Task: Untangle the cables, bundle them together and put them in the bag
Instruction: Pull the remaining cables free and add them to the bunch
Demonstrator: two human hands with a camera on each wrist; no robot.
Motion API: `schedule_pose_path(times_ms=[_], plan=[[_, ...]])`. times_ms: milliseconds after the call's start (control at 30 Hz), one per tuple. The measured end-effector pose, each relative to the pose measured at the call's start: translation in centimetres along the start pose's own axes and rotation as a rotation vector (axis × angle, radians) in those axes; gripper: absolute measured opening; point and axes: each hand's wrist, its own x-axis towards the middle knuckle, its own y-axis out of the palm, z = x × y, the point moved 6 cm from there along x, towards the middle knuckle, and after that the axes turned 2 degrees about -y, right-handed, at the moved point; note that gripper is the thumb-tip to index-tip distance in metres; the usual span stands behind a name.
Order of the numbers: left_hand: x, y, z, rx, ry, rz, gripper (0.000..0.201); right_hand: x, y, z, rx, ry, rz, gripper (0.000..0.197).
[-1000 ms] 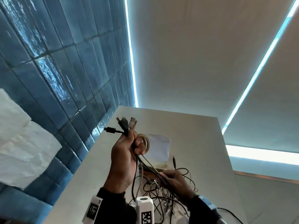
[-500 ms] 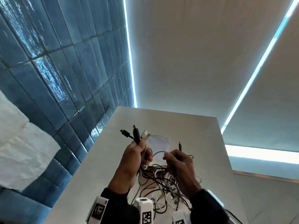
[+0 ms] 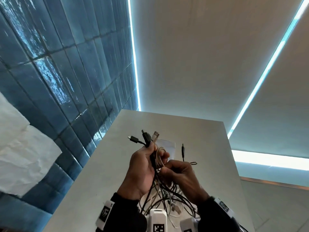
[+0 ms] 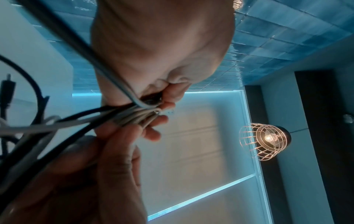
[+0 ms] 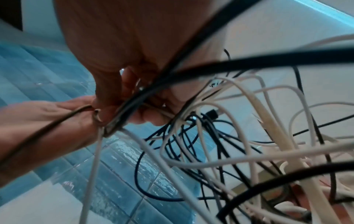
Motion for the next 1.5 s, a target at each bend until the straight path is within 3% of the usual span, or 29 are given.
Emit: schedule_pose_path(times_ms=[167,333,500,667,933,1133,1300,1500], plan=[[-0.2,0.5,0.2,-0.072,0.058,0.007,0.024,-0.1,-0.4,-1.7,-0.038,0.019,0.078,0.017],[-0.1,-0.6,1.4,0.037,0.107,-0.053,0.027,-0.5,-1.0,-5.1,-0.174,0.088,0.069,0.017],[-0.2,-1.1,1.8,0.119,0.131,-0.107,0.026,-0.9,-1.5,-5.7,-0.560,-0.119,0.014,0.003],[-0.1,-2.1,0.5,0.106,0.175,-0.140,0.024,-1.9,-3.4,-5.5,-0.839,-0.160,-0.090,0.029],[1.1,-3.6,1.2,0.031,0.143,-0.082,0.028,-2.8,-5.1,-5.1,-0.780,-0.031,-0.235,0.014],[1.1,-3.5,1.5,0.061,0.139,-0.069,0.029,-2.1,-5.9,-6.1,-0.742,0.101,-0.266,0.017],[0.9,-3.9,0.7,0.036,0.148,-0.072,0.028,-2.4,-5.6,-6.1,-0.815,0.025,-0.232,0.028],[0.6,-3.4,0.0,-0.017,0.178,-0.033,0.027,-3.1,-3.9,-4.4,-0.842,-0.175,-0.107,0.034]])
